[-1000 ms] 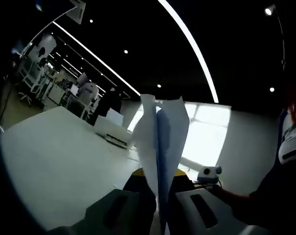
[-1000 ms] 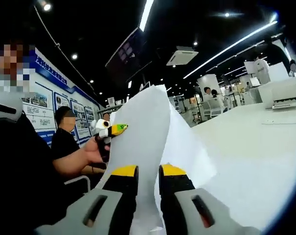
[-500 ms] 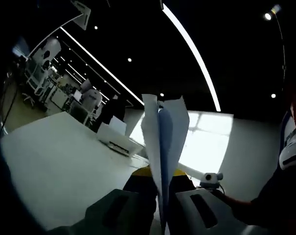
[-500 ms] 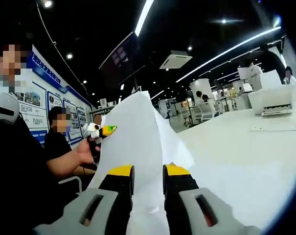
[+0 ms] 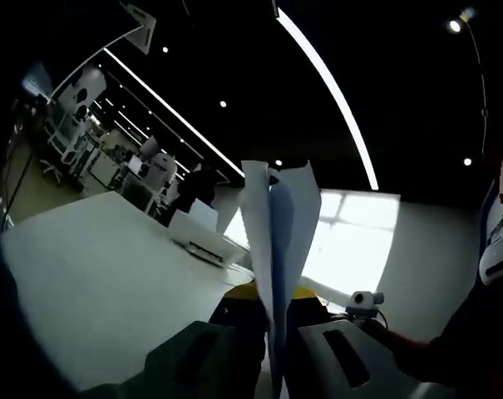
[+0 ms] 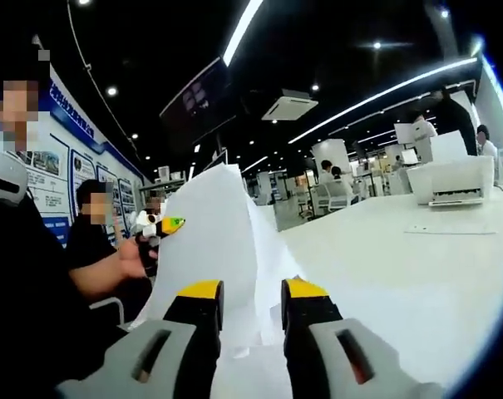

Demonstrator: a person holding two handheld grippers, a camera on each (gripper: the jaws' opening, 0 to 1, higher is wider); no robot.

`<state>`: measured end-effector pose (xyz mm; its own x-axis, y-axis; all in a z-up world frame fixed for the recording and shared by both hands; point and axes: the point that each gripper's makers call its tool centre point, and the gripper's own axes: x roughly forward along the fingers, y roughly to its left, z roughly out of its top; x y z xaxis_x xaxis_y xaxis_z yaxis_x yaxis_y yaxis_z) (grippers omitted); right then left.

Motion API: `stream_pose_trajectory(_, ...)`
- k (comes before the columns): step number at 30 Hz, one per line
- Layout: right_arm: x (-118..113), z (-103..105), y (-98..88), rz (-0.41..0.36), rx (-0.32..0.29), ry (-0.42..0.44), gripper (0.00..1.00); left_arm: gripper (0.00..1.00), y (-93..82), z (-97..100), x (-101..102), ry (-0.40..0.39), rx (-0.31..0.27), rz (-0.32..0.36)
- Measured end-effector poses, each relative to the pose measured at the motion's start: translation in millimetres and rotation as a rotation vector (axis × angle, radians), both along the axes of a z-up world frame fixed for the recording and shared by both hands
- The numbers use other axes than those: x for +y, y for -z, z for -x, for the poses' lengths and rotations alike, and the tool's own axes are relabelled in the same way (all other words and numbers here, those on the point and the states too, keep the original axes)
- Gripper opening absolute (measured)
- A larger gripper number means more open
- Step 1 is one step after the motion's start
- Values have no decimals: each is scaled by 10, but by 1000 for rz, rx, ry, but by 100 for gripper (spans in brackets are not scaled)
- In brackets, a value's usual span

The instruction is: Organize the stack of printing papers by aligning and flattening the scattered papers on the table

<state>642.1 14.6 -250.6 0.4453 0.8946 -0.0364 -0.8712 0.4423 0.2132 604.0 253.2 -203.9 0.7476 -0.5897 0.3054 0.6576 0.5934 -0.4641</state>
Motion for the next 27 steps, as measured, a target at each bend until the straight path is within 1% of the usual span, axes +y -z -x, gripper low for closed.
stream_pose_trajectory(6,-45,-43,-11,8,-10,20,26,6,11,-4,34,-10,2,-5)
stream_pose_trajectory(10,-73,-74,-5,19,-19,32,28,6,43,-13,60,-20,16,-2)
stream_pose_trajectory(15,-121,-115,-28,22,-29,49,30,6,47,-8,46,-22,16,-9)
stream_pose_trajectory(20,-143,-139,-31,30,-39,57,31,6,91,-20,32,-24,28,-17)
stream_pose_trajectory(27,-177,-189,-58,35,-54,72,35,6,116,-10,37,-29,32,-25)
